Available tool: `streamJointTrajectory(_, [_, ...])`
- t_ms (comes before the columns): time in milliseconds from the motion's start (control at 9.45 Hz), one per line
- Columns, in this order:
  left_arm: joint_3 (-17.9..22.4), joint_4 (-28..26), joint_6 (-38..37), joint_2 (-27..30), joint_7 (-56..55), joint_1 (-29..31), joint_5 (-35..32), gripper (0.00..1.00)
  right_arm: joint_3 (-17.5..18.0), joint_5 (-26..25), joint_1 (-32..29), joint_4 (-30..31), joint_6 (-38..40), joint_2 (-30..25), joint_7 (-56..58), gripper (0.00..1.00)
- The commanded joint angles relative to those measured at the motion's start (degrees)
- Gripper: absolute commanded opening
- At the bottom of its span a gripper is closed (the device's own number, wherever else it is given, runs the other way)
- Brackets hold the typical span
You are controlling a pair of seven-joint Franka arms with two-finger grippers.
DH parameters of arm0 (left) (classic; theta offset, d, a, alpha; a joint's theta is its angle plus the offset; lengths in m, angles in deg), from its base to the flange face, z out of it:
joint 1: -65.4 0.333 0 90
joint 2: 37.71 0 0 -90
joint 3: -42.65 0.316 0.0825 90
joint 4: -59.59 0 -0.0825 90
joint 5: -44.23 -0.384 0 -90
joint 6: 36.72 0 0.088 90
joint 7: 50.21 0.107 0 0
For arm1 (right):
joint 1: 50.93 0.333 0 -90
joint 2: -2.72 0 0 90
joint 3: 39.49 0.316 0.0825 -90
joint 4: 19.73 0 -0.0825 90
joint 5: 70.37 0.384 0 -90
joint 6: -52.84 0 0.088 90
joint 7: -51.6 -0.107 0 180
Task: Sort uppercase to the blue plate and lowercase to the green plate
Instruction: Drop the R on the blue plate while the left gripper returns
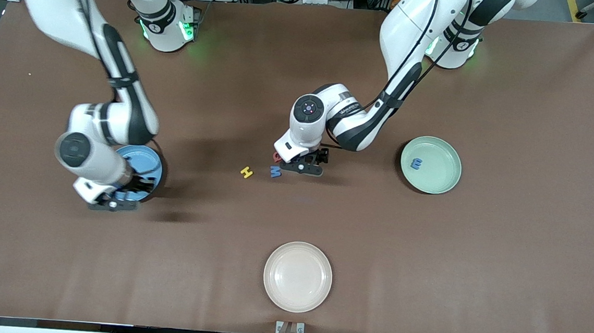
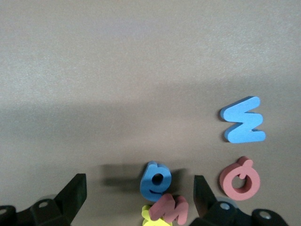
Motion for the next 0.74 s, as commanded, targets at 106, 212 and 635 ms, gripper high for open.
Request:
streamJointTrajectory(106, [-0.4,0.5,-1.2,-0.3,0.9,0.4,-1.1,1.00,1.1,-0.1,-3.0,4.8,0.3,-3.1,1.1,0.45])
streamJointTrajectory(212, [-0.4,0.4,-1.2,-0.3,0.9,0.4,-1.1,1.00,1.1,-0.1,-2.9,4.7,0.6,-3.1,-1.2,0.97])
streamJointTrajectory(635, [-0.4,0.6,-1.1,-1.5,0.9,0.4,-1.1,1.00,1.2,0.0,-2.2,2.5,0.7,-3.4,-1.6,1.00])
